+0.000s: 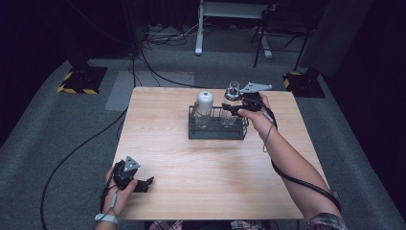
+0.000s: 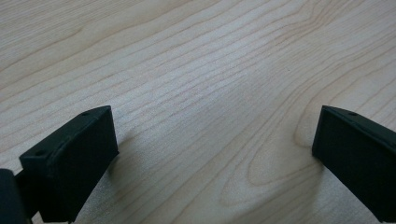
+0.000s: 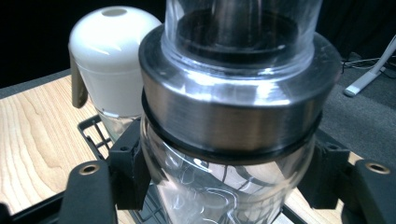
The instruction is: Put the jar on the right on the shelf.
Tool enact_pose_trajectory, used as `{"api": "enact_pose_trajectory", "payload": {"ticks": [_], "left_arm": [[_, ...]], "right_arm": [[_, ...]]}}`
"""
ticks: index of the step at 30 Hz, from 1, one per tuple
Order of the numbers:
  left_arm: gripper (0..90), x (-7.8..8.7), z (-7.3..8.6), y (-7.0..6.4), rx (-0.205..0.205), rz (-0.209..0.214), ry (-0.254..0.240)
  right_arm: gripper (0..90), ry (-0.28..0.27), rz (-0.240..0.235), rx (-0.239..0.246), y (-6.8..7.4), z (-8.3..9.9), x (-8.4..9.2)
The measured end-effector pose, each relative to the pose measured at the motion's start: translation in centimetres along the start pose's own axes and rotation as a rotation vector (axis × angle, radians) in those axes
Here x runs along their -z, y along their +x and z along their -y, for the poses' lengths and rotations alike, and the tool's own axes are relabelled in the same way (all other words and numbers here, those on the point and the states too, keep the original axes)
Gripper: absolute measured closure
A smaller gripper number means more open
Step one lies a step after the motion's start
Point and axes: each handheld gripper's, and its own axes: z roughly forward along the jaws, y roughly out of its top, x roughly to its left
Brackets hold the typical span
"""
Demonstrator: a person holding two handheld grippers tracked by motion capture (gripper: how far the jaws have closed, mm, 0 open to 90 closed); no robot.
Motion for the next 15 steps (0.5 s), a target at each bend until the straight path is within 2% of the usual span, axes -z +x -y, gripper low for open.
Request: {"api": "enact_pose_trajectory", "payload": {"ticks": [15], "left_arm": [[0.0, 0.0, 0.0, 0.0, 0.0, 0.0, 0.0]], "right_arm": [[31.4, 0.007, 0.001, -0.018, -0.4, 1.3, -0.5]]}}
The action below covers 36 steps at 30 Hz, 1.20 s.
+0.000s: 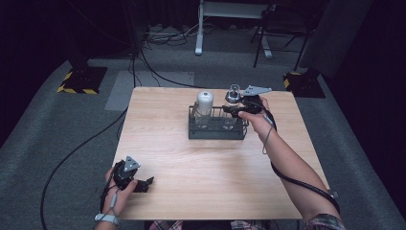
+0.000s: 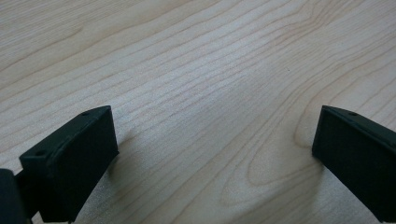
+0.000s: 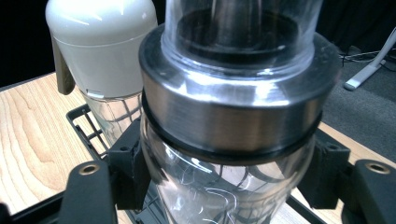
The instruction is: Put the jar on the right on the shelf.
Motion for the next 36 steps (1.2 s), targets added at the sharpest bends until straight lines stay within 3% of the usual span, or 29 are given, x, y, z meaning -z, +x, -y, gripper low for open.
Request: {"api": "enact_pose_trajectory", "payload": {"ticks": [18, 22, 26, 36], "left_arm": [[0.0, 0.0, 0.0, 0.0, 0.0, 0.0, 0.0], [0.0, 0.0, 0.0, 0.0, 0.0, 0.0, 0.0], [0.0, 0.0, 0.0, 0.0, 0.0, 0.0, 0.0], [0.0, 0.0, 0.0, 0.0, 0.0, 0.0, 0.0]], "right_arm": [[30.7, -0.012, -0.009, -0.001, -0.2, 0.6, 0.0], [22.3, -0.028, -0.031, -0.035, -0.1, 0.7, 0.2], [16.7, -0.029, -0.021, -0.034, 0.0, 0.6, 0.5], [14.1, -0.049, -0.002, -0.013, 0.4, -0.4, 2.6]]}}
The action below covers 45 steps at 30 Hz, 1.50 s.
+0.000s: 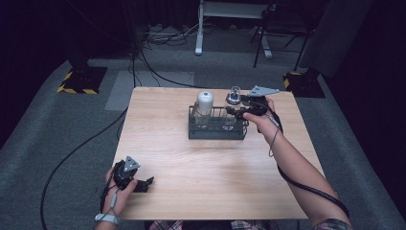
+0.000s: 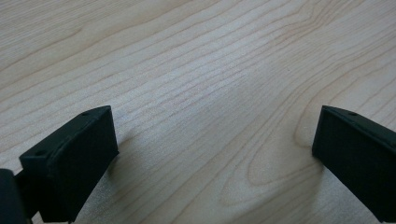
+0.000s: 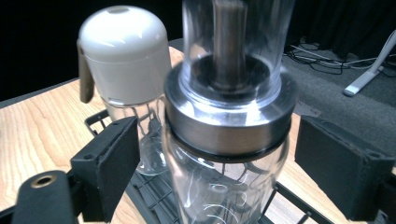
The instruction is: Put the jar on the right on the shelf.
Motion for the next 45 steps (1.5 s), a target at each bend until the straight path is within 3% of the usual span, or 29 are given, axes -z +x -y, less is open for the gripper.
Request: {"api": "enact_pose_trajectory", "payload": {"ticks": [22, 45], "left_arm": [[0.0, 0.0, 0.0, 0.0, 0.0, 0.0, 0.0], [0.0, 0.0, 0.0, 0.0, 0.0, 0.0, 0.0]], "right_arm": [[14.1, -0.054, -0.011, 0.018, 0.8, -0.4, 6.2], [14.1, -0.015, 0.008, 0.034, 1.6, 1.6, 10.6]]}}
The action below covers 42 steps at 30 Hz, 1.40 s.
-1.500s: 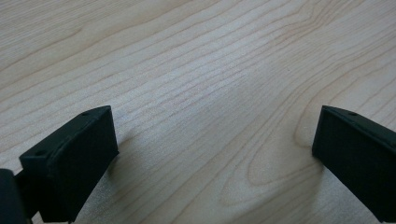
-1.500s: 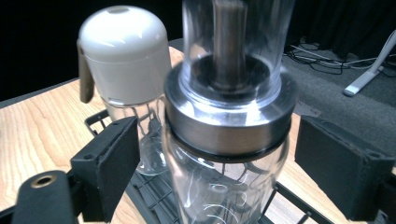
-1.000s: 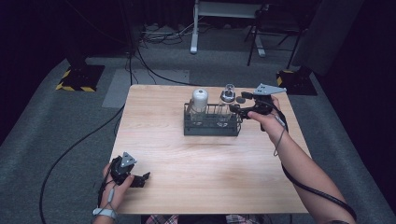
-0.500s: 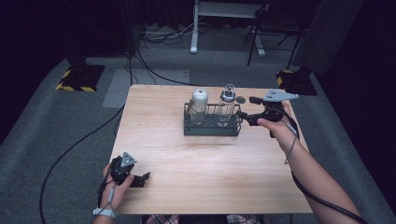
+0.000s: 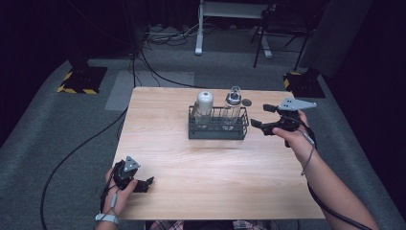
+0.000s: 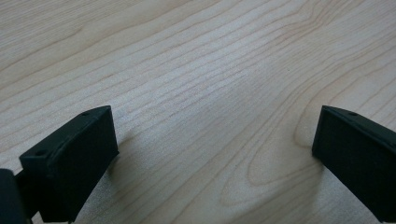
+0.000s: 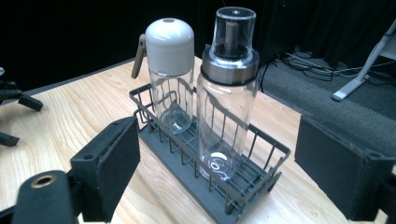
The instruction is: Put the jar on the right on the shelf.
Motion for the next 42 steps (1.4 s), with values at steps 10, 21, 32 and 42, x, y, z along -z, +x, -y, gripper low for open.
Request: {"api": "enact_pose_trajectory", "payload": {"ticks": [10, 21, 32, 42], "left_arm": [[0.0, 0.0, 0.0, 0.0, 0.0, 0.0, 0.0], [0.0, 0.0, 0.0, 0.0, 0.001, -0.001, -0.001], [0.0, 0.0, 0.0, 0.0, 0.001, 0.0, 0.0], [0.0, 0.0, 0.0, 0.0, 0.0, 0.0, -0.001]], "right_arm": [[14.1, 0.012, 0.022, -0.009, -0.2, 1.5, 1.7], [14.1, 0.04, 0.065, -0.041, -0.5, 4.2, 4.7], [14.3, 0.074, 0.1, -0.061, -1.2, 6.2, 6.4], [15.1, 0.102, 0.121, -0.073, -1.2, 8.1, 8.0]]}}
